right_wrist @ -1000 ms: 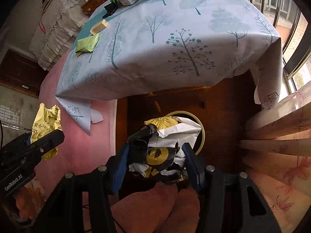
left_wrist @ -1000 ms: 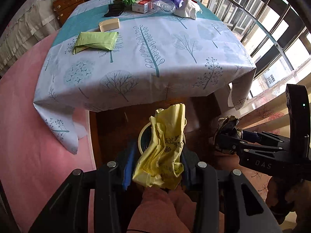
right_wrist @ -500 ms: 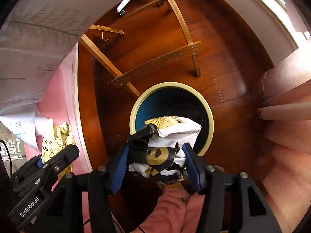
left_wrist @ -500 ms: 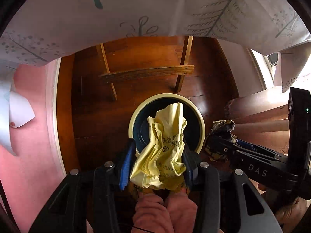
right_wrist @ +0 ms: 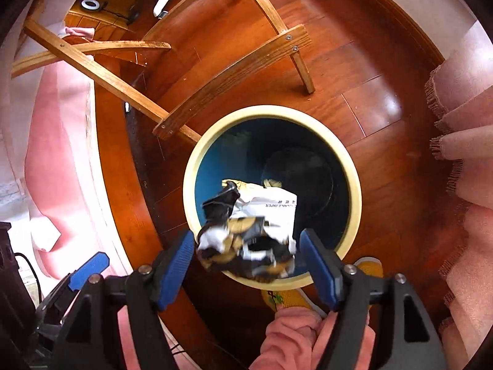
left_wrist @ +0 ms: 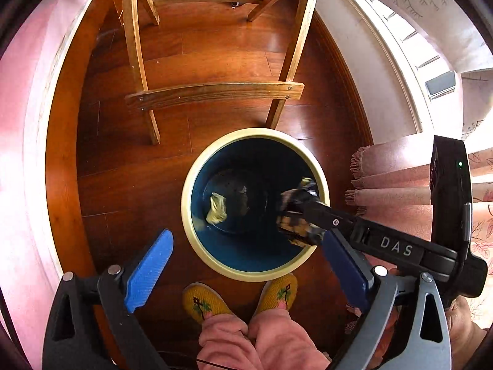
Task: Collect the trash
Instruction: 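Lower both held items into the blue bin and open both tools, then raise both open tools back over the table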
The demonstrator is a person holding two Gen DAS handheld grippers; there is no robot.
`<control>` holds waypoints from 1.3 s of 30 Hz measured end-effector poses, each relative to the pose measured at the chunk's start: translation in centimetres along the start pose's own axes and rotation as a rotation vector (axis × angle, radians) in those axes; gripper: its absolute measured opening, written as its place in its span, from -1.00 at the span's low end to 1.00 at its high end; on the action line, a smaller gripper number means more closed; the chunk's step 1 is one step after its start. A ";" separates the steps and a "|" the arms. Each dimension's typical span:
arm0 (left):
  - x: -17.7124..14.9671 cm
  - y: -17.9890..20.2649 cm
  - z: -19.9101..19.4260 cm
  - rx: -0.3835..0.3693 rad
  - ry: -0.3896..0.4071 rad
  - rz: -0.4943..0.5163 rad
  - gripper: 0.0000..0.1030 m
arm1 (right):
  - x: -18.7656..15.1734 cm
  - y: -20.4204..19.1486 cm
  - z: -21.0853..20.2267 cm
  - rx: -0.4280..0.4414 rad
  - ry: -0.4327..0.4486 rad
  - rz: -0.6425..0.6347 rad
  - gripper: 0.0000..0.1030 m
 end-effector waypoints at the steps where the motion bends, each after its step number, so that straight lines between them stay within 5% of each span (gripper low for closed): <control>1: 0.0 0.0 -0.3 0.000 0.004 0.009 0.88 | 0.2 0.0 -0.1 0.004 0.005 -0.002 0.57; 10: -1.2 2.3 -7.5 0.071 0.080 0.088 0.88 | -0.6 -3.5 -6.1 -0.009 0.042 -0.071 0.64; 22: -2.7 3.7 -22.6 0.038 0.189 0.094 0.88 | -4.7 -10.4 -19.4 0.008 0.117 -0.172 0.65; 34: -1.0 2.9 -40.2 0.068 0.420 0.073 0.88 | -7.5 -20.2 -33.2 -0.007 0.312 -0.344 0.65; 39: 0.2 1.6 -44.2 0.102 0.476 0.035 0.69 | -7.1 -23.2 -37.2 -0.044 0.430 -0.392 0.65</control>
Point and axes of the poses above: each gripper's, at about its wrist camera, not at the fingertips, and z roughly the way its jaws point, y to its right, x to its top, the point moved 1 cm from there along z, roughly the way its jaws point, and after that the axes turned 7 degrees about -y, right-handed, at the moved point
